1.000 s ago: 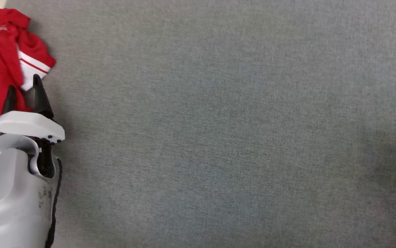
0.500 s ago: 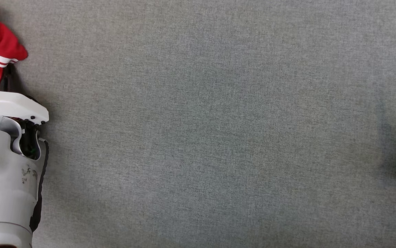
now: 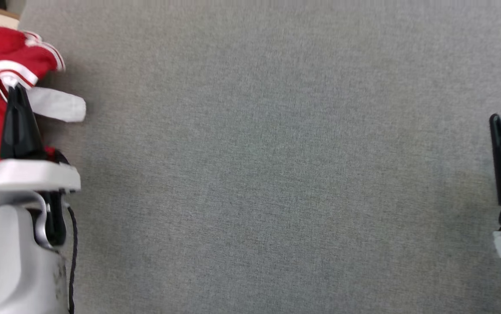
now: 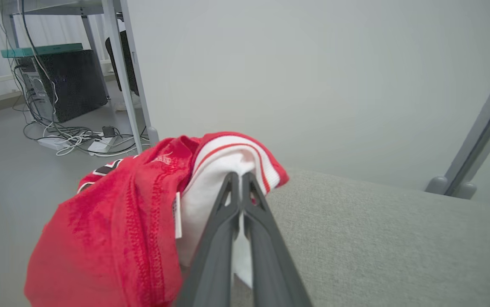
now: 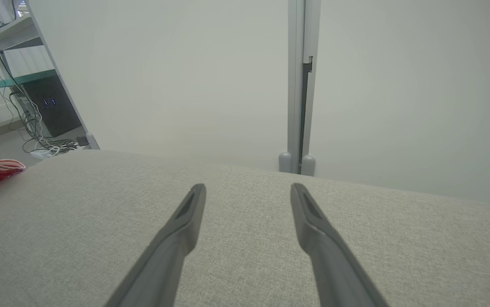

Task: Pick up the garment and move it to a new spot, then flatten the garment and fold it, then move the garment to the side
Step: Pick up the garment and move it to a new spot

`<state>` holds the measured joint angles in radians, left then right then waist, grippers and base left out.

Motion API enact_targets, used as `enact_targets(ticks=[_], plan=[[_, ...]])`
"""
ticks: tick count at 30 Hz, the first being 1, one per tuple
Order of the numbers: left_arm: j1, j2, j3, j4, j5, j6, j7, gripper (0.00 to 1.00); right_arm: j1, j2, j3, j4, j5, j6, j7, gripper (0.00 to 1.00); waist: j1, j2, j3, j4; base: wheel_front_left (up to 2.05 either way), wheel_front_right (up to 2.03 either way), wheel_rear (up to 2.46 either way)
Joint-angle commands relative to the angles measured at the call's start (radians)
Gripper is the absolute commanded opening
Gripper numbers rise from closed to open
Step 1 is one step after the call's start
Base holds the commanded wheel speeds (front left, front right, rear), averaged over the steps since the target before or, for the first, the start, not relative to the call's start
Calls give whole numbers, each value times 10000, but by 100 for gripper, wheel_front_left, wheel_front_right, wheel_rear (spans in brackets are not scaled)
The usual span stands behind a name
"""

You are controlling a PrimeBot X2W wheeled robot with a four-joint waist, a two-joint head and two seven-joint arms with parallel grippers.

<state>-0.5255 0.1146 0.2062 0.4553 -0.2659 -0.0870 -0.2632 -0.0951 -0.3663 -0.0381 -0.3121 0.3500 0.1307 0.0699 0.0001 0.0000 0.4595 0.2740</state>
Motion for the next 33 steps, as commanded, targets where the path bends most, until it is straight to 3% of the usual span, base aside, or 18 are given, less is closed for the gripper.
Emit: enact_targets(ticks=[1,7,12,18,24,33], plan=[[606,-68,-44,-711,240,28,-16,0,141,110,75,122,-49,0,-100,100,-1,0,-639,-48,0,0,0],[2684,-445,-811,-3348,788,252,22,0,441,598,324,553,-100,0,-355,100,-1,0,-1557,-198,0,0,0],[3945,-547,-1659,-5399,999,528,676,0,612,891,425,800,-109,0,-535,100,-1,0,-2015,-458,0,0,0],[4435,-578,-2584,-6711,1207,485,1331,0,488,1055,626,861,-125,0,-595,100,-1,0,-2078,-1062,0,0,0],[3732,-600,-3803,-6635,1244,150,1837,0,45,1102,1085,1048,-51,0,-853,100,-1,0,-1807,-2380,0,0,0],[1482,-622,-5781,-5054,1194,-275,2053,0,-574,1237,1639,1798,199,0,-1485,100,-1,0,-1179,-4706,0,0,0]])
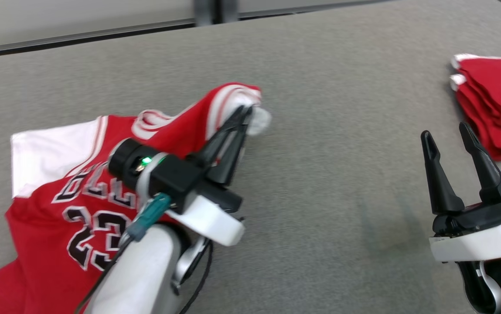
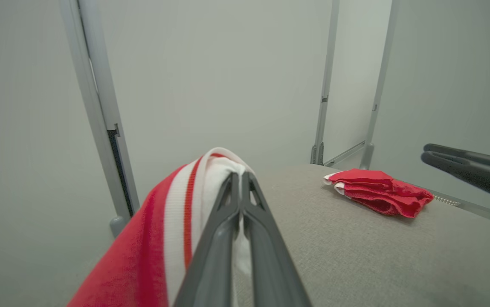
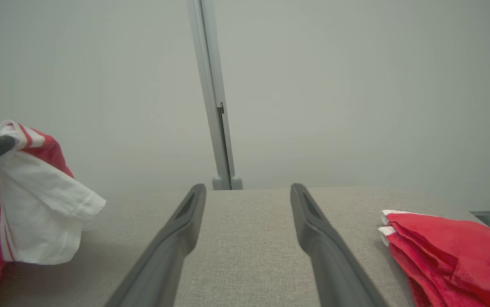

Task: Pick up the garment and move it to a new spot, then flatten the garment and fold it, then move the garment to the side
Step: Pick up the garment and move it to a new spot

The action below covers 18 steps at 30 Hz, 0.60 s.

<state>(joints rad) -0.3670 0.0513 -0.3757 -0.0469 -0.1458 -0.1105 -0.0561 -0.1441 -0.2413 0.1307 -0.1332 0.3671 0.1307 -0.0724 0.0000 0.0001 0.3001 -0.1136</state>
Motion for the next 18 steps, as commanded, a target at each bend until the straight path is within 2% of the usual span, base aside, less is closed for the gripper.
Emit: enact_targets(ticks=[1,7,12,13,14,18], plan=[[-360,14,-223,158,0,-40,-8,0,-138,-2,-13,124,67,0,-134,100,0,-1,503,-1045,0,0,0],[-1451,27,-1742,1462,-422,-112,-3,0,-305,50,69,641,328,0,-548,100,0,-1,1061,-1860,0,0,0],[-1754,15,-2426,2667,-702,-38,-147,0,-369,91,104,904,437,0,-812,100,0,-1,1237,-1984,0,0,0],[-1751,14,-2494,2870,-754,32,-185,17,-356,93,90,958,435,0,-842,100,0,-1,1209,-1957,0,0,0],[-1738,16,-2580,3038,-783,50,-265,100,-327,97,59,1004,428,0,-871,100,0,-1,1173,-1908,0,0,0],[-1545,17,-2897,3248,-937,46,-730,100,-205,1,-21,1053,389,0,-832,100,0,-1,874,-1556,0,0,0]])
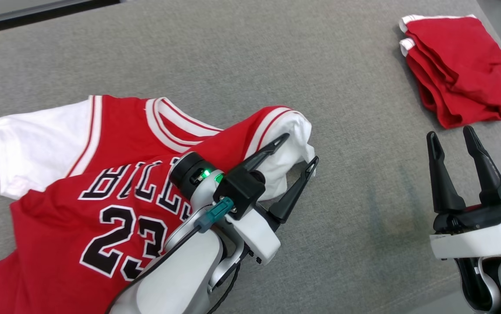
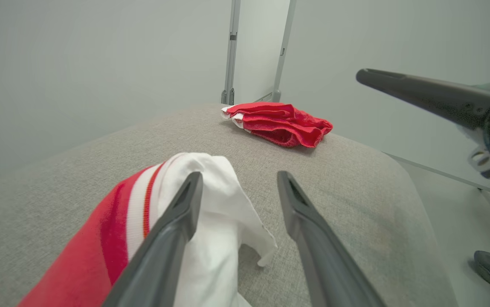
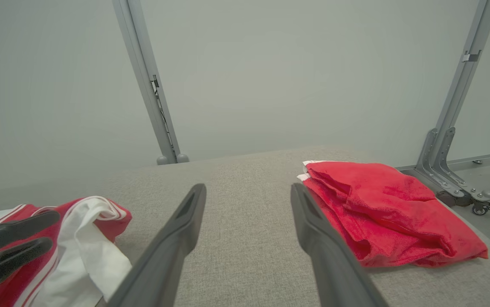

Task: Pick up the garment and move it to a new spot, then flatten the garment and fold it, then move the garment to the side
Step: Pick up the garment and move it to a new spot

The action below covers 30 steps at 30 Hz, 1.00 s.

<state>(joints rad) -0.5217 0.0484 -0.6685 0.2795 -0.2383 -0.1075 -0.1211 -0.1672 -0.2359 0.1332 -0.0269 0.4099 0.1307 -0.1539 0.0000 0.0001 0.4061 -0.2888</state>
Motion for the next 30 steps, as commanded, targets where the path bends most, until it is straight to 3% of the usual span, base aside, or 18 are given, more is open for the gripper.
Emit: enact_targets(ticks=[1,9,15,24,30], plan=[[70,48,42,-40,-49,68,-237,100,69,-74,-49,-14,-55,0,20,100,0,-1,-305,308,0,0,0],[769,316,1036,-726,-370,988,-1154,100,455,-235,-234,-238,-248,0,375,100,0,-1,-1222,1200,0,0,0],[1565,1107,2697,-1027,-974,1752,-1368,100,1025,-238,-616,-704,-453,0,864,100,0,-1,-1953,2093,0,0,0],[2813,2124,4177,-777,-1796,1889,-1417,100,1630,-189,-885,-1126,-648,0,1384,100,0,-1,-2586,2892,0,0,0],[3816,2609,4508,-1037,-2096,1977,-1097,100,2004,-183,-944,-1213,-681,0,1616,100,0,-1,-3020,3065,0,0,0]])
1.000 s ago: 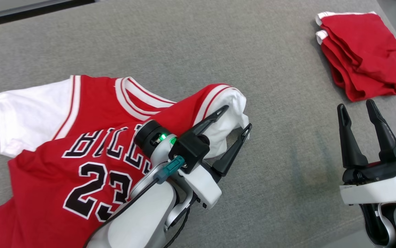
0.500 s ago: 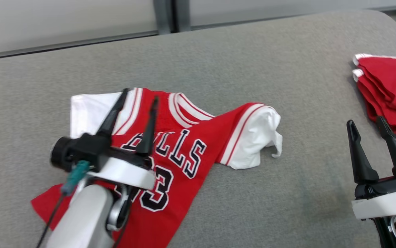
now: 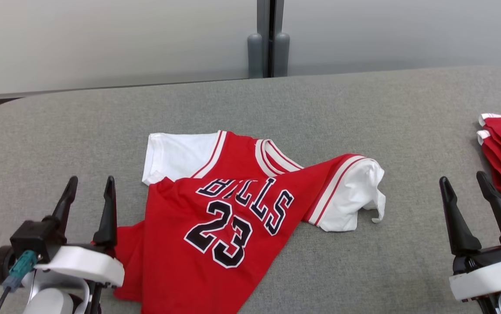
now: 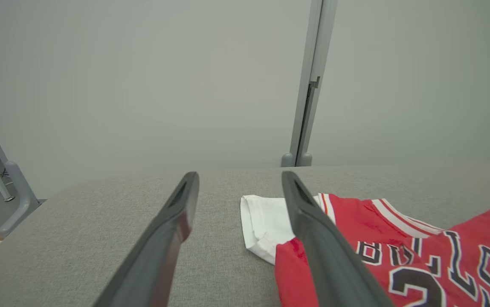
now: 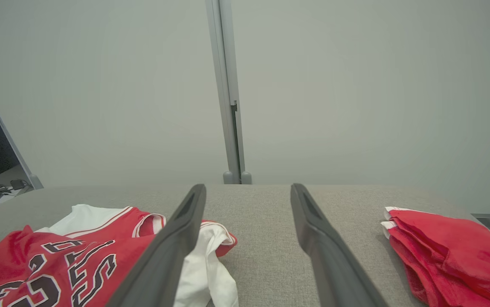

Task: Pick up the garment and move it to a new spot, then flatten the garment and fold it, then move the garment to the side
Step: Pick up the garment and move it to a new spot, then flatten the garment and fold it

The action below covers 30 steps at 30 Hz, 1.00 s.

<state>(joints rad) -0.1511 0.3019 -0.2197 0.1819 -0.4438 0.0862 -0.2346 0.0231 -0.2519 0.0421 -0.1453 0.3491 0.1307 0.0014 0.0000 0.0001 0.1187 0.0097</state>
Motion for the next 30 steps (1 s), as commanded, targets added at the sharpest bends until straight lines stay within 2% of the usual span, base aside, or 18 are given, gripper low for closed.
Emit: enact_targets(ticks=[1,13,30], plan=[[258,118,12,-143,-101,29,128,100,164,-21,-34,-29,-82,0,96,100,0,-1,-225,93,0,0,0],[1646,473,-209,-1324,-5,298,679,100,981,161,-233,-182,-338,0,506,100,0,-1,-1044,38,0,0,0],[2117,540,-365,-2393,109,745,1092,100,1146,323,-370,-461,-400,0,601,100,0,-1,-961,42,0,0,0]])
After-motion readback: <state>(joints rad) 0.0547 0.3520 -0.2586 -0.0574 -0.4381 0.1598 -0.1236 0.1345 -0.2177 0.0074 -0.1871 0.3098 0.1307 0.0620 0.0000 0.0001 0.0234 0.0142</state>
